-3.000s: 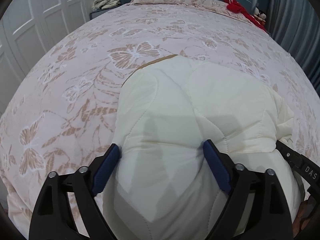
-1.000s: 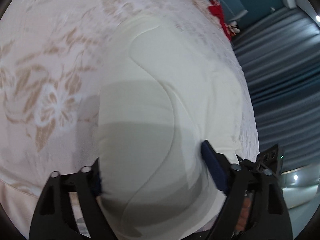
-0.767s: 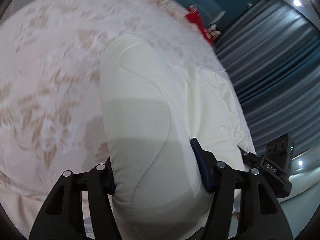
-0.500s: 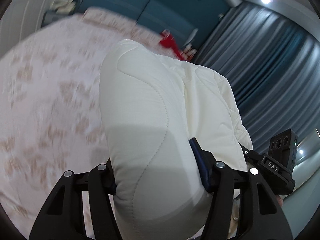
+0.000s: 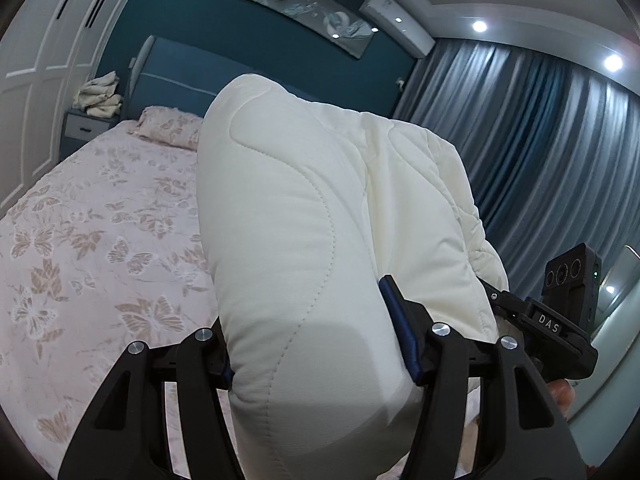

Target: Fold large clothes

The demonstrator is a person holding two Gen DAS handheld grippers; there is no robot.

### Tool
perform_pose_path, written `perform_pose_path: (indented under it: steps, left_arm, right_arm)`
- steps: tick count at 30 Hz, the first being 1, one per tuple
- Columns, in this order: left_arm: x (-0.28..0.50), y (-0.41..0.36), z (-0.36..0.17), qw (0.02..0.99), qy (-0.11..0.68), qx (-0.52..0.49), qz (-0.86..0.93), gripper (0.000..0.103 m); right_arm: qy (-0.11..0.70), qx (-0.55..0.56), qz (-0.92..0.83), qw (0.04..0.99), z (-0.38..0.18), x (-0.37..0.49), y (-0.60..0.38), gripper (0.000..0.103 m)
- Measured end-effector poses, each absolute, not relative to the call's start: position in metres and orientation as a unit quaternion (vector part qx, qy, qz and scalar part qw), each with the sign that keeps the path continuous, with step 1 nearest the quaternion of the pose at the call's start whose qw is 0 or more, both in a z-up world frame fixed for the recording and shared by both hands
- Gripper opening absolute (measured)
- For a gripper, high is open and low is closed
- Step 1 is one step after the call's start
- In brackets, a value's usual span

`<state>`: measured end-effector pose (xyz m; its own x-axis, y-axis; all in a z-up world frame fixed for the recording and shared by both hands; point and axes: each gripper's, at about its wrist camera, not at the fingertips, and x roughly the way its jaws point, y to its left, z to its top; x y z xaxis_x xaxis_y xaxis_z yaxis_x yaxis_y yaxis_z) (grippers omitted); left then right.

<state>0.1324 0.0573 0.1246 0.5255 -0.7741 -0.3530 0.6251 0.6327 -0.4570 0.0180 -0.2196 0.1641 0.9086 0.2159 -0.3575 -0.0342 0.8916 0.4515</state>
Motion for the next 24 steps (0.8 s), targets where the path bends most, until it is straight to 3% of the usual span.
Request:
perform_pose_path:
  steps: [10, 24]
  left_arm:
    - [0.213, 0.066, 0.028, 0.858, 0.349, -0.129, -0.354, 0.057]
    - [0.252, 0.083, -0.111, 0.826, 0.452, -0.146, -0.303, 0.057]
  right_arm:
    - [0.298, 0.232, 0.054, 0.924, 0.065, 0.116, -0.209, 0.029]
    - [0.42, 0.247, 0.037, 0.873, -0.082, 0.185, -0.195, 0.03]
